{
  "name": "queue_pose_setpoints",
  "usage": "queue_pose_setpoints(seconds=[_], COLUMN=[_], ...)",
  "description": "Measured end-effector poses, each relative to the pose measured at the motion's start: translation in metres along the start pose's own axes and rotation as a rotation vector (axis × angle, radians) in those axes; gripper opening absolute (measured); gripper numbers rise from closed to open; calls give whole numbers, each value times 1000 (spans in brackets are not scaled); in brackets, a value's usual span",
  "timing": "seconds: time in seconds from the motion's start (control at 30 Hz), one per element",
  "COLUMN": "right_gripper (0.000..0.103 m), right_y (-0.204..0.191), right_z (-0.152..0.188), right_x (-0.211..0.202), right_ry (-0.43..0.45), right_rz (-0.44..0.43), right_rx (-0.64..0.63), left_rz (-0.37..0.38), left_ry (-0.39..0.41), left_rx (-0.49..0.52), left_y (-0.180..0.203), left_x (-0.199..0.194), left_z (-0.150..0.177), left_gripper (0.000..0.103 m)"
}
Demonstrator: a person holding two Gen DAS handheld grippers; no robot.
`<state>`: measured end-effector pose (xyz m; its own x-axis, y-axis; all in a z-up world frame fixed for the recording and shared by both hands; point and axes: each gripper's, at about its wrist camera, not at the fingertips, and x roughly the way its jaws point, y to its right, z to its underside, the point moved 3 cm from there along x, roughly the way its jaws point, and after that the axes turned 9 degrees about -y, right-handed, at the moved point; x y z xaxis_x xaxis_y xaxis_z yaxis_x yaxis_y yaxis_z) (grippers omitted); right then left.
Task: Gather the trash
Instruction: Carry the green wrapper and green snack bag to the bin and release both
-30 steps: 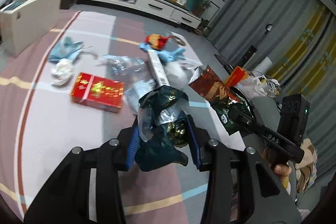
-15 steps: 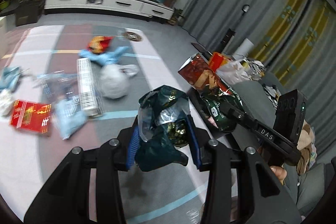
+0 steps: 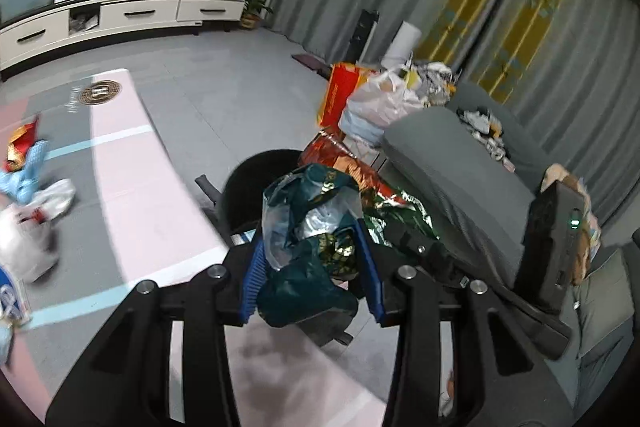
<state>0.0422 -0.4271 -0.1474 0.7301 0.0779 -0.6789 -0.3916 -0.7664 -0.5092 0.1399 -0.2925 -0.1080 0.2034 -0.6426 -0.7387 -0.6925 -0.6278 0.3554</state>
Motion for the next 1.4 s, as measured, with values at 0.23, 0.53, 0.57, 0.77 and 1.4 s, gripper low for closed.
queue_pose_setpoints(seconds=[0.23,0.53,0.57,0.77,1.4], right_gripper=[10,19,25,41,57], right_y=[24,32,34,36,-78], right_z=[-3,-8,-8,-10,18], right_x=[9,28,29,24,40], right_ry=[-41,-100,-100,-81,-118], right_rz=[49,79,93,101,-63], right_rx=[64,91,103,133,-175], left_rz=[-23,-82,-77,-50,-214], left_ry=[-78,-120,-120,-103,103], left_rx=[-36,-47,-52,-56,-125], left_y=[0,-8,-8,-12,-87], left_x=[55,83,84,75,-94], left_z=[-8,-10,-10,-8,62], left_gripper=[43,55,58,74,89])
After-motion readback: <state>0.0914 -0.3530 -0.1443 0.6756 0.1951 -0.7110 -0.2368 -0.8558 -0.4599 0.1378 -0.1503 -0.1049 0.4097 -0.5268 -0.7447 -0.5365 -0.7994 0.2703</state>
